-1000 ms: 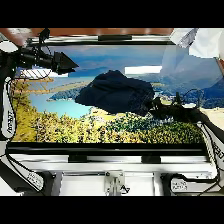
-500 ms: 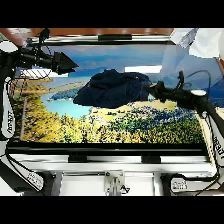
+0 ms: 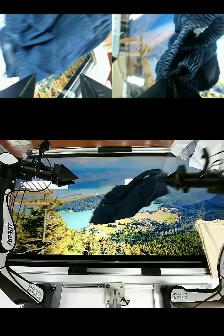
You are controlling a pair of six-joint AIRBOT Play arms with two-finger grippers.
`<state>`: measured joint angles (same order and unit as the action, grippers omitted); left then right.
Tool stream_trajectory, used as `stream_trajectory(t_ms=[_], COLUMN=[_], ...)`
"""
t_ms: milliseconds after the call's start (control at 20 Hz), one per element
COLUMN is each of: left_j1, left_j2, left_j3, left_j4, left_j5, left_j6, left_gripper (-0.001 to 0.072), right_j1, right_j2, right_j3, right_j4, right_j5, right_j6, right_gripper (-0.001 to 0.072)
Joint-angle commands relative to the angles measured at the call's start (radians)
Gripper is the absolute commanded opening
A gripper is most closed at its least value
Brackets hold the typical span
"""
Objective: Fold the shirts.
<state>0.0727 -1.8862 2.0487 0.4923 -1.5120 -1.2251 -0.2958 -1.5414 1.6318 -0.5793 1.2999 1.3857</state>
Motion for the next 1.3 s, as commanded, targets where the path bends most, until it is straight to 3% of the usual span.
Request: stream_trajectory(t_ms=[0,200,450,700,850,1050,1250], left_j1=[-0.001,-0.001,-0.001,-0.001,-0.008,-0.03,-0.042], left_j2=[0.0,0.0,0.017,0.069,0.104,0.139,0.138], left_j3=[0.001,0.001,0.001,0.001,0.001,0.001,-0.004], left_j4=[0.0,-0.022,-0.094,-0.094,-0.094,-0.093,-0.09], left_j5=[0.0,0.0,-0.001,-0.027,-0.096,-0.112,-0.105], left_j6=[0.0,-0.003,-0.003,-0.018,-0.031,-0.045,-0.044], left_gripper=[0.0598,0.0598,0.0597,0.0597,0.0597,0.0597,0.0597], right_j1=[-0.129,-0.314,-0.503,-0.665,-0.752,-0.838,-0.927], right_j2=[0.0,0.0,0.002,0.003,0.006,0.006,0.01], right_j3=[0.225,0.393,0.409,0.409,0.409,0.409,0.395], right_j4=[-0.097,-0.116,-0.114,-0.145,-0.188,-0.331,-0.58], right_j5=[0.144,0.159,0.152,0.148,0.113,0.15,0.339], right_j6=[0.141,0.204,0.205,0.152,0.057,0.021,0.056], right_gripper=[0.0138,0.0138,0.0138,0.0139,0.0139,0.0139,0.0138])
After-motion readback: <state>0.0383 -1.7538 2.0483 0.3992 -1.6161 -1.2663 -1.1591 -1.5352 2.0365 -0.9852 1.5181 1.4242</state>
